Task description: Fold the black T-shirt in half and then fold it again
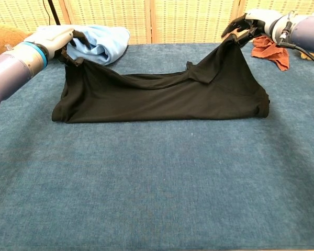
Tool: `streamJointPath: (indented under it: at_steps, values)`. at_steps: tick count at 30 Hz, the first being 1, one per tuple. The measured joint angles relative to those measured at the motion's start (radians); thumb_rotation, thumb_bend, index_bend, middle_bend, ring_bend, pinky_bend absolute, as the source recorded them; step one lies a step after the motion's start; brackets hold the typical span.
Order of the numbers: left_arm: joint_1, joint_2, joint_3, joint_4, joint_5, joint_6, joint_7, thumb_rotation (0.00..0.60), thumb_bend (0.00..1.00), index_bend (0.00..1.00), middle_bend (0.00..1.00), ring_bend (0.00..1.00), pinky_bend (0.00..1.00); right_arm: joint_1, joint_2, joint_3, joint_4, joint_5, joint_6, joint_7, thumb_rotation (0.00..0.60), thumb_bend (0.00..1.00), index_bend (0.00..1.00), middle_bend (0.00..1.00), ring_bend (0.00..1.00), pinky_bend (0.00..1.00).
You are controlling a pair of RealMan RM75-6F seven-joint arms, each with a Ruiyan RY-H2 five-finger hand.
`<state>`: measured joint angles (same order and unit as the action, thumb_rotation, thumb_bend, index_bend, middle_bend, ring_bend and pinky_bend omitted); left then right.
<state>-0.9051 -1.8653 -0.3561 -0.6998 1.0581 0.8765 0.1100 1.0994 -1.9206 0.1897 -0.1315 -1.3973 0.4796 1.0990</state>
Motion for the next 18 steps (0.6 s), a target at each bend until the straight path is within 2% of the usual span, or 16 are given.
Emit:
streamJointPath:
  at_steps: [9, 11, 13, 15, 18]
  values:
    - [0.01, 0.014, -0.012, -0.025, -0.01, 0.018, 0.012, 0.6, 0.48, 0.0, 0.0, 0.0, 0.39, -0.003, 0.007, 0.008, 0.006, 0.012, 0.013, -0.074, 0.6, 0.49, 0.0, 0.0, 0.0, 0.0]
    - [0.015, 0.021, -0.011, -0.039, -0.008, 0.021, 0.013, 0.6, 0.48, 0.0, 0.0, 0.0, 0.39, -0.002, 0.011, 0.012, 0.005, 0.017, 0.02, -0.087, 0.6, 0.4, 0.0, 0.0, 0.0, 0.0]
    - [0.021, 0.031, -0.008, -0.059, -0.006, 0.022, 0.014, 0.6, 0.47, 0.0, 0.0, 0.0, 0.37, -0.001, 0.015, 0.015, 0.007, 0.02, 0.024, -0.105, 0.6, 0.15, 0.0, 0.0, 0.0, 0.0]
    - [0.027, 0.045, -0.001, -0.085, -0.001, 0.018, 0.014, 0.6, 0.45, 0.0, 0.0, 0.0, 0.32, 0.0, 0.018, 0.018, 0.009, 0.024, 0.027, -0.126, 0.6, 0.01, 0.0, 0.0, 0.0, 0.0]
    - [0.037, 0.071, 0.01, -0.132, 0.007, 0.008, 0.011, 0.6, 0.43, 0.0, 0.0, 0.0, 0.28, 0.001, 0.024, 0.026, 0.015, 0.034, 0.026, -0.164, 0.6, 0.0, 0.0, 0.0, 0.0, 0.0]
